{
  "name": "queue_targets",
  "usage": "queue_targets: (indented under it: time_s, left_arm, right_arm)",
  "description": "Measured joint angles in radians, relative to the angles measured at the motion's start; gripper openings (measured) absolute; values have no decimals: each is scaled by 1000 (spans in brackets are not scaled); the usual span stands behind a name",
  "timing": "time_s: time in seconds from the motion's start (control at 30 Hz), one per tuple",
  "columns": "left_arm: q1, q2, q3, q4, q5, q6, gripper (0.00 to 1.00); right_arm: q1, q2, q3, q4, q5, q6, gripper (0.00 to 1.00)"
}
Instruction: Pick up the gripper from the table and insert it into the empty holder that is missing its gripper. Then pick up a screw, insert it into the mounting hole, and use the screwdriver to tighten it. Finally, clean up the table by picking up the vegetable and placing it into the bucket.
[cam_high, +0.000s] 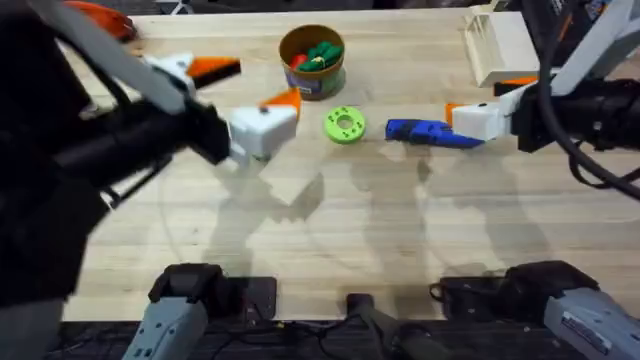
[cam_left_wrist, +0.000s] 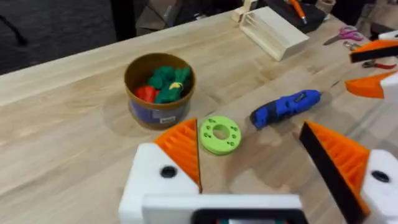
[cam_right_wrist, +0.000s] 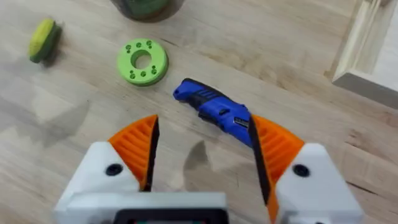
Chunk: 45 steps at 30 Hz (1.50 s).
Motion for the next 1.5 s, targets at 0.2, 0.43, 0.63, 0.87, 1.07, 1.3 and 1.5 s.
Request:
queue_targets:
  time_s: [0.2,0.43,0.63,0.87,1.07,1.3,1.5]
  left_arm:
    - [0,69,39,27,-31,3,985]
    - [0,73,42,6,-112,-14,985]
    - [0,107,158,-193,-262,-68,985]
    - [0,288,365,-507,-381,-170,985]
    - [0,480,420,-634,-494,-363,985]
    - [-27,652,420,-649,-564,-500,988]
    - [-147,766,420,-585,-659,-586,987]
  right_arm:
    - [0,1,0,0,0,0,794]
    - [0,25,0,0,0,0,794]
    - [0,25,0,1,0,0,794]
    - [0,25,0,1,0,0,794]
    - [0,25,0,1,0,0,794]
    - [0,25,0,1,0,0,794]
    - [0,25,0,1,0,0,794]
